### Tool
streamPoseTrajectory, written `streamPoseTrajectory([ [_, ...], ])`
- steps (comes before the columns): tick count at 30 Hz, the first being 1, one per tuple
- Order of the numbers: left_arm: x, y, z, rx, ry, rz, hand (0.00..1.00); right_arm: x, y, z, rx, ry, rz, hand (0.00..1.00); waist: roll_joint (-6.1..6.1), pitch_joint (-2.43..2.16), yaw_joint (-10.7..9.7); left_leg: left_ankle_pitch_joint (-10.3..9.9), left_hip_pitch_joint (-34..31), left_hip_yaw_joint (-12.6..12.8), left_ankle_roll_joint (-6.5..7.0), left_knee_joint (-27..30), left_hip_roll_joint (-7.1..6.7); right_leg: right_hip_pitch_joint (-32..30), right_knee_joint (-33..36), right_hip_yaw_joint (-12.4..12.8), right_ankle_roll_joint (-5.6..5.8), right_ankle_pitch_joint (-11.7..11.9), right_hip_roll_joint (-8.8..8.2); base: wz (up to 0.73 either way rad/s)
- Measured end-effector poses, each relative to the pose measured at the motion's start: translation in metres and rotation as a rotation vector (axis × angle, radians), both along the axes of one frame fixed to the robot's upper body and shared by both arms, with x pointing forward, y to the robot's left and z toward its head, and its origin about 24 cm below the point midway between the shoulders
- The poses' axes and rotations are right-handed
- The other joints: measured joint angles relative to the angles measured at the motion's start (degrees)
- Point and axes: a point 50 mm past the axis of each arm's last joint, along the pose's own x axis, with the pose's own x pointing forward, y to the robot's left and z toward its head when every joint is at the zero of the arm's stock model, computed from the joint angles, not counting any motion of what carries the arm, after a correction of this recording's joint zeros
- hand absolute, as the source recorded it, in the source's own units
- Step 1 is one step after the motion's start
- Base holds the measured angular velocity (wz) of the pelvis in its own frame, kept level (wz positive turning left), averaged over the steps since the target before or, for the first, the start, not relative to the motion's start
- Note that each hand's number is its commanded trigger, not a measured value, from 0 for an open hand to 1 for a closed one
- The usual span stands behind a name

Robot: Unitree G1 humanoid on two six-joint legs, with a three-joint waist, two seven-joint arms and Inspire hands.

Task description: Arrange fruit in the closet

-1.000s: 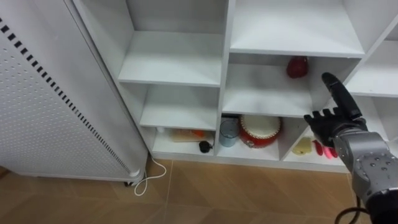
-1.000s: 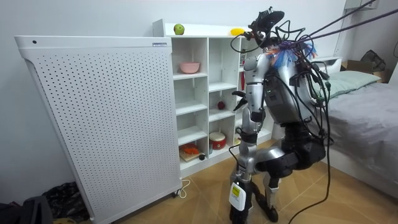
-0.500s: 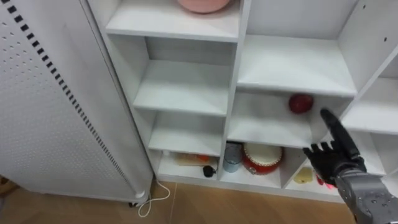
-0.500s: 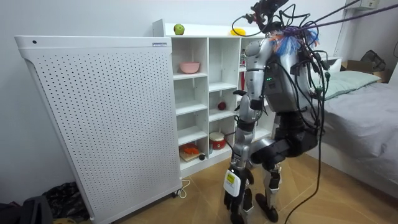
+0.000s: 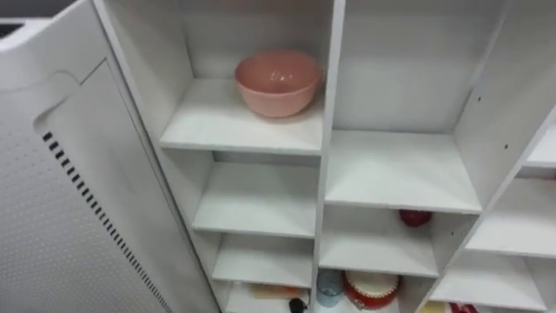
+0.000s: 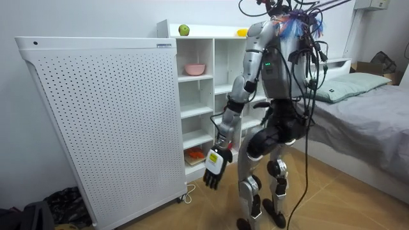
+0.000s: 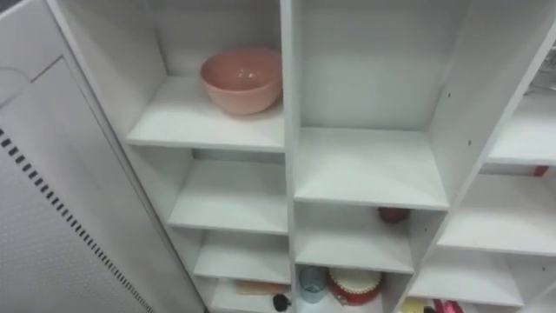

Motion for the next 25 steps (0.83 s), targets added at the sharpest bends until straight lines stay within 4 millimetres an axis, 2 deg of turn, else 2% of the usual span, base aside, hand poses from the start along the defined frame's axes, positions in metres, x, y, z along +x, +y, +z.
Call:
streamPoseTrajectory([
  [2,-0.010,0.003,-0.002,0.012,0.010,-0.003,0.00,-0.045,-0.002,-0.021,-0.020,0.139,0.033,0.00,-0.08,-0.49,-0.8,0.4,5.7,0.6,-0.20,-4.1,-0.02,4.9,-3.1,0.1,0.41,0.1,0.75,-0.08],
  [3,-0.013,0.004,-0.002,0.016,0.017,-0.005,0.00,-0.056,-0.002,-0.025,-0.030,0.174,0.051,0.00,-0.15,-0.70,-1.2,0.4,6.6,0.7,-0.27,-4.8,0.04,5.9,-3.8,0.1,0.46,0.2,0.90,-0.09],
  [5,-0.027,0.009,-0.003,0.027,0.013,0.030,0.00,-0.097,0.007,-0.041,-0.036,0.303,0.120,0.00,-0.98,-1.10,-1.7,0.7,11.5,0.8,-0.51,-8.0,0.25,10.4,-6.6,0.2,0.63,0.3,1.85,-0.11],
  [8,-0.039,0.013,-0.003,0.040,0.017,0.030,0.00,-0.126,0.014,-0.050,-0.048,0.404,0.212,0.00,-1.61,-1.02,-2.5,0.7,15.4,1.1,-0.52,-9.1,0.57,14.6,-9.1,0.2,0.87,0.4,2.63,-0.12],
  [11,-0.049,0.014,-0.004,0.048,0.015,0.040,0.00,-0.143,0.024,-0.056,-0.041,0.452,0.283,0.00,-1.75,-0.96,-3.4,0.7,18.9,2.5,-0.56,-10.4,0.95,17.8,-11.3,0.5,1.08,0.8,3.14,-0.05],
  [14,-0.062,0.011,-0.006,0.049,0.019,0.058,0.00,-0.159,0.036,-0.062,-0.040,0.506,0.395,0.00,-1.46,-1.04,-3.8,0.7,21.8,2.5,-0.57,-12.2,0.98,20.7,-13.5,1.0,1.31,1.0,3.75,-0.04],
  [16,-0.066,0.007,-0.007,0.039,0.024,0.079,0.00,-0.169,0.039,-0.063,-0.051,0.542,0.469,0.00,-1.62,-1.08,-3.5,0.7,22.8,3.4,-0.57,-13.1,1.05,21.2,-13.7,1.5,1.41,1.0,3.85,-0.05],
  [19,-0.081,0.007,-0.009,0.041,0.060,0.101,0.00,-0.177,0.042,-0.065,-0.085,0.599,0.589,0.00,-1.40,-0.72,-3.5,0.7,24.7,3.5,-0.57,-14.3,1.03,22.8,-14.3,1.8,1.62,1.2,4.01,-0.06],
  [25,-0.100,0.008,-0.009,0.076,0.115,0.111,0.00,-0.183,0.046,-0.066,-0.114,0.639,0.693,0.00,-1.85,-0.74,-3.2,0.7,26.1,3.9,-0.57,-15.2,1.05,24.0,-15.6,2.6,1.93,1.9,4.40,-0.03],
])
